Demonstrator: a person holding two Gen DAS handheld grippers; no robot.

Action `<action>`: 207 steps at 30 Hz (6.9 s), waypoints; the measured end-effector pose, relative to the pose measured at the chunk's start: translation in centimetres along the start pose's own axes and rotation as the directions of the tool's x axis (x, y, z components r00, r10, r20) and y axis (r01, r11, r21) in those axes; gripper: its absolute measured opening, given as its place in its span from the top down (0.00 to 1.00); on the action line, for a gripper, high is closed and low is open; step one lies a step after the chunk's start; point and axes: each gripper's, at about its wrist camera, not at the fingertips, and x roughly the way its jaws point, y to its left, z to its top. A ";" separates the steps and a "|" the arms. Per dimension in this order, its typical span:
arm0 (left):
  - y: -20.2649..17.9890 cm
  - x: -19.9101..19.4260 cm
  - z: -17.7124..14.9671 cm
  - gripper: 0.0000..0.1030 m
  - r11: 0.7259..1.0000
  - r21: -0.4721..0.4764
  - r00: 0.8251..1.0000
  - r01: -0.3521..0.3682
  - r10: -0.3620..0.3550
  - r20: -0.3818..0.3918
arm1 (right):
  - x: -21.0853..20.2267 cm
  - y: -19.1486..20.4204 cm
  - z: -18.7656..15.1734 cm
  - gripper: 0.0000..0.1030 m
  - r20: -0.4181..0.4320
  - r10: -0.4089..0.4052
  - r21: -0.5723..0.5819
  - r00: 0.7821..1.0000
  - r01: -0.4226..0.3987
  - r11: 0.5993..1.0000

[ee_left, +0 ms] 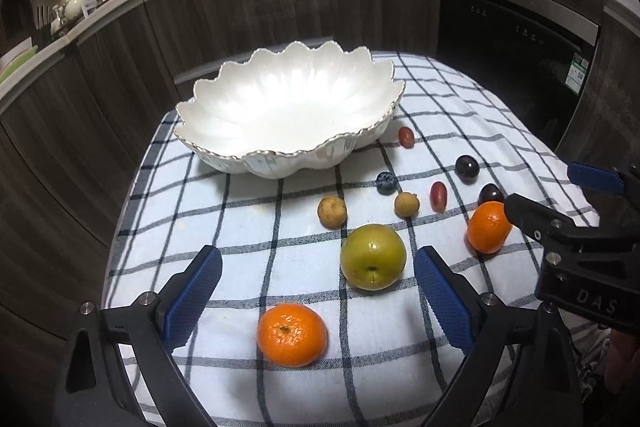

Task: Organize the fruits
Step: 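Move both tools toward the fruits, left toward the pear, right toward the mandarin, then close the left tool on the green pear while the right tool grasps the mandarin, then lift the pear and mandarin and carry both over the white bowl, then open both tools to drop the pear and mandarin into the bowl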

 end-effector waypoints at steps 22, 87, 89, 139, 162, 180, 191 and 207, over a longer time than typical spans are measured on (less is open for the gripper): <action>-1.5 3.8 -0.2 0.21 0.996 0.007 0.993 0.087 -0.086 -0.075 | 4.1 -0.8 -1.4 0.30 -0.093 0.069 0.022 0.993 -0.067 0.998; 0.4 0.0 1.2 0.53 0.990 -0.053 0.992 0.128 -0.128 -0.014 | 0.9 1.0 0.3 0.60 0.006 0.241 0.024 0.970 -0.242 0.970; 0.6 -0.2 1.5 0.53 0.991 -0.057 0.992 0.122 -0.122 -0.006 | 0.8 1.1 0.6 0.60 0.010 0.243 0.020 0.970 -0.244 0.970; 9.9 4.5 10.1 0.53 0.970 -0.243 0.997 -0.020 0.038 0.066 | 4.2 5.2 14.3 0.60 0.200 0.185 -0.048 0.962 -0.179 0.983; 12.0 9.5 11.1 0.53 0.964 -0.260 0.998 -0.062 0.062 -0.010 | 8.6 5.9 16.8 0.60 0.155 0.121 -0.042 0.981 -0.116 0.992; 12.6 11.7 10.8 0.53 0.961 -0.274 0.997 -0.047 0.028 -0.072 | 11.8 6.6 17.0 0.60 0.068 0.110 -0.053 0.992 -0.106 0.993; 12.3 10.4 11.3 0.13 0.961 -0.267 0.998 -0.067 0.060 -0.032 | 11.9 6.1 17.0 0.35 0.050 0.121 -0.032 0.991 -0.119 0.992; 12.4 9.3 11.1 0.04 0.958 -0.276 0.997 -0.080 0.076 -0.025 | 10.0 5.6 17.0 0.19 0.099 0.080 -0.014 0.992 -0.079 0.997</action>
